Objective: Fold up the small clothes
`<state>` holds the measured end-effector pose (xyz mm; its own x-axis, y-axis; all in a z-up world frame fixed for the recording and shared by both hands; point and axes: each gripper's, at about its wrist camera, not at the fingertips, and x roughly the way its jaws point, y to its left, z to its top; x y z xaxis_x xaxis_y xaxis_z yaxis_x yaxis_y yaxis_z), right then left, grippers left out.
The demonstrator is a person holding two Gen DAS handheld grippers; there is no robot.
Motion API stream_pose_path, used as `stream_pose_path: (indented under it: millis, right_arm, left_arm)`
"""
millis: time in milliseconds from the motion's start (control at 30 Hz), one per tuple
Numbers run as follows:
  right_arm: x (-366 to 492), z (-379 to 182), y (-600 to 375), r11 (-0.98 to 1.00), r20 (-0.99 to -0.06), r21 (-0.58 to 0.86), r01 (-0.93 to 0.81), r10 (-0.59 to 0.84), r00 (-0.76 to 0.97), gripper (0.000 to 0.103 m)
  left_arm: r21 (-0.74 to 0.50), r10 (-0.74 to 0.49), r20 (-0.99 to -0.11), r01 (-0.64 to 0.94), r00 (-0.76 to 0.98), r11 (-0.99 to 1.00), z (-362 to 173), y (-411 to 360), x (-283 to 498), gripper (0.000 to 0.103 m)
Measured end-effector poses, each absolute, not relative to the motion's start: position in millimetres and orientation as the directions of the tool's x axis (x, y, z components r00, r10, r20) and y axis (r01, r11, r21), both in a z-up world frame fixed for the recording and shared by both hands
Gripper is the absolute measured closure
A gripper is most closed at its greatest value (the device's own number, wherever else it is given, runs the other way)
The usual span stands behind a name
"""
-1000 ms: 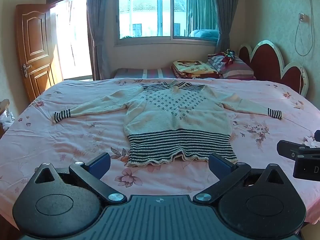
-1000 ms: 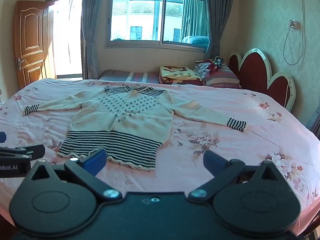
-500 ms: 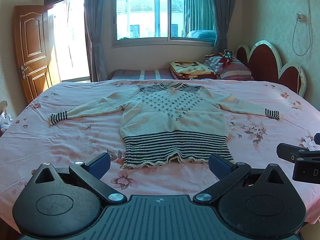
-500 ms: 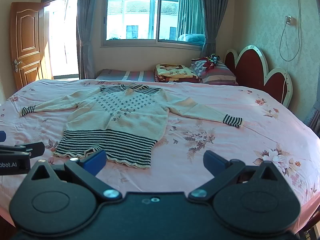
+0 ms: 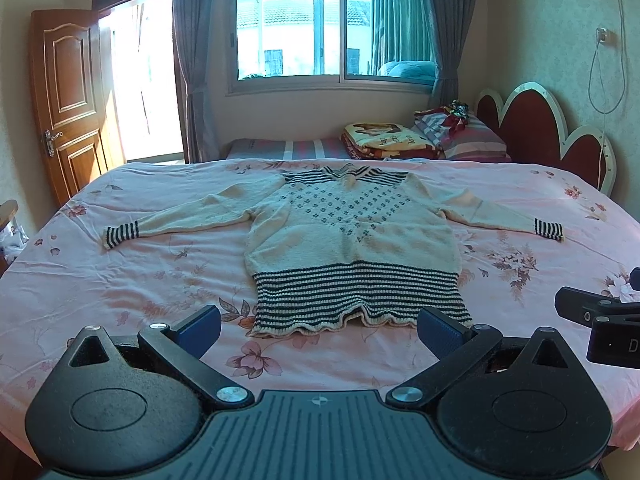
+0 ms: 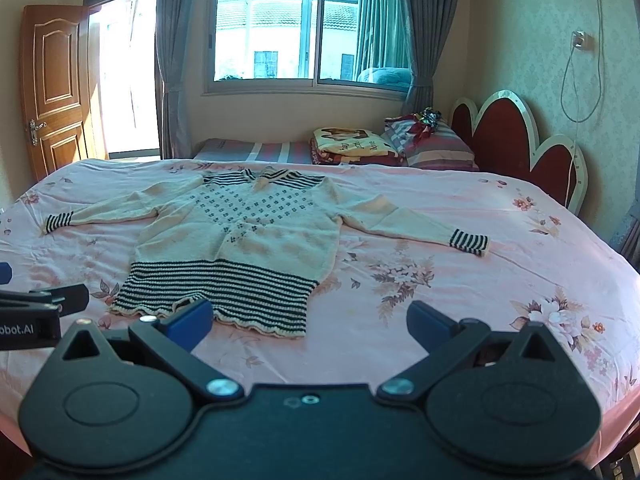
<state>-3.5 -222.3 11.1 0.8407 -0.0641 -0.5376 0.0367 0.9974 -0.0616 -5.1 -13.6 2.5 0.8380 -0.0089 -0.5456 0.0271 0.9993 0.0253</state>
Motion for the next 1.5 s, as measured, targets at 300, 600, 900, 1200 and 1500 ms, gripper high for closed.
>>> stream_pose_path:
  millis: [300,600,900,1200,1500]
  right_arm:
    - [-3.0,11.3,-221.5,0.997,-0.537,-0.062,0.035,-0.063,0.841,0.001]
    - [-0.8,12.3,-221.6,0.998,-0.537,-0.06,0.031,-0.058,0.841,0.001]
    - [0.3,12.9,-221.6,0.998,-0.536,-0.062,0.032,-0.06,0.842,0.001]
    - [0.3,13.5,-222.5,0.998,-0.538,-0.06,0.031,-0.058,0.841,0.001]
    - [0.5,12.8,-222.5,0.997,-0.537,-0.065,0.03,-0.061,0.841,0.001]
  left_arm:
    - [0.024,-0.007,-0.543,0.023,0.839,0.999,2.4,-11.3,-4.3,0.0]
    - [0.026,-0.006,-0.541,0.024,0.841,0.999,2.5,-10.3,-1.9,0.0]
    - [0.028,-0.006,-0.538,0.025,0.843,0.999,2.8,-11.7,-1.6,0.0]
    - [0.027,-0.006,-0.538,0.025,0.843,0.999,3.7,-13.1,-2.6,0.0]
    - [0.024,-0.007,-0.54,0.024,0.842,0.999,3.1,-12.0,-3.1,0.0]
